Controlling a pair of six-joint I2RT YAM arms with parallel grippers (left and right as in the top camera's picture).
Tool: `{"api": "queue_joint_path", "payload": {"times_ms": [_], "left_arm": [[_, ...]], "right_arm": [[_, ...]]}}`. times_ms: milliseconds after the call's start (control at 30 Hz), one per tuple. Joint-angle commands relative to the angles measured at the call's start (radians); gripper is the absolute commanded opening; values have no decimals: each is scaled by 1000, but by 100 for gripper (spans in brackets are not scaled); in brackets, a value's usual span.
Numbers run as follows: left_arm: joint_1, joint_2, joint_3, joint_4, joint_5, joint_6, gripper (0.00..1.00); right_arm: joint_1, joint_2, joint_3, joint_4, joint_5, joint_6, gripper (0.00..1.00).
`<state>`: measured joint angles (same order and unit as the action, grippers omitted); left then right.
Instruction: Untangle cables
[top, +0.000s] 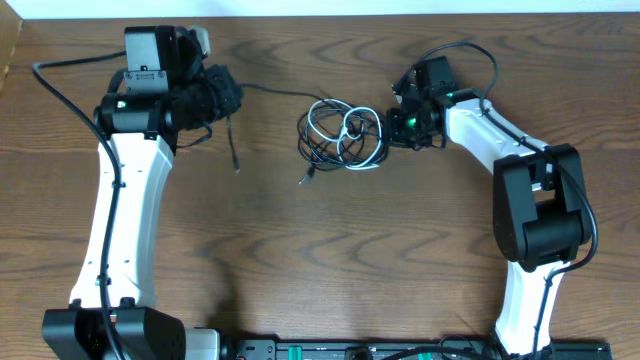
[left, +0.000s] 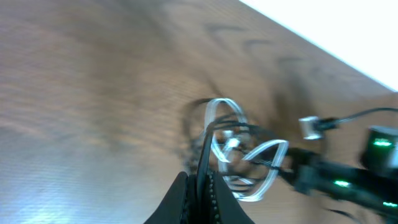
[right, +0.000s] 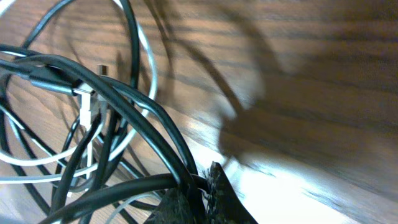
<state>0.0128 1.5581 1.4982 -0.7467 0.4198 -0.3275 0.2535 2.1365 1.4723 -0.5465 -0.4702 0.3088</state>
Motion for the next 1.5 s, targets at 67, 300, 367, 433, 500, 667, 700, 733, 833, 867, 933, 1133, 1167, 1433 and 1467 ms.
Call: {"api": "queue_joint_path", "payload": {"times_ms": [67,300,367,433,500,667,700,733,833,867,933,1133,1167,1433,1467], "left_arm": [[16,5,5,-73,-270,89,8],[100,2,30,-63,-344,87,8],[123,-4,61,-56,-315,88,8],[141,-14,100,-51,-297,87,8],[154,-26,143,-44,-297,87,8],[184,-62,256,-14,-297,87,7],[190,-68,271,-11,-297,87,7],[196,-75,283,-6,-298,87,8],[226,-92,289,4,-298,87,7],[237,-95,289,1,-297,87,7],[263,-95,289,-27,-297,86,7],[262,-59,285,-201,-296,84,7],[249,-47,280,-235,-296,84,7],[114,37,206,-330,-244,153,8],[98,47,203,-333,-244,153,8]], "right_arm": [[-36,-85,1,-60,-6,-128,1],[-115,-151,1,-135,55,-135,1],[-130,-143,0,-153,84,-135,1],[-137,-138,0,-170,124,-135,1],[-138,-134,0,-182,174,-135,1],[-140,-133,-1,-199,267,-135,1],[-142,-133,-1,-203,288,-135,1],[-144,-133,-1,-206,304,-135,1],[-154,-133,-1,-217,342,-137,1],[-156,-133,-1,-218,344,-143,1],[-162,-133,-1,-227,349,-159,1],[-157,-133,-1,-247,302,-248,1],[-154,-133,-1,-249,278,-262,1],[-141,-134,0,-244,126,-285,2],[-141,-134,0,-245,112,-285,3]]}}
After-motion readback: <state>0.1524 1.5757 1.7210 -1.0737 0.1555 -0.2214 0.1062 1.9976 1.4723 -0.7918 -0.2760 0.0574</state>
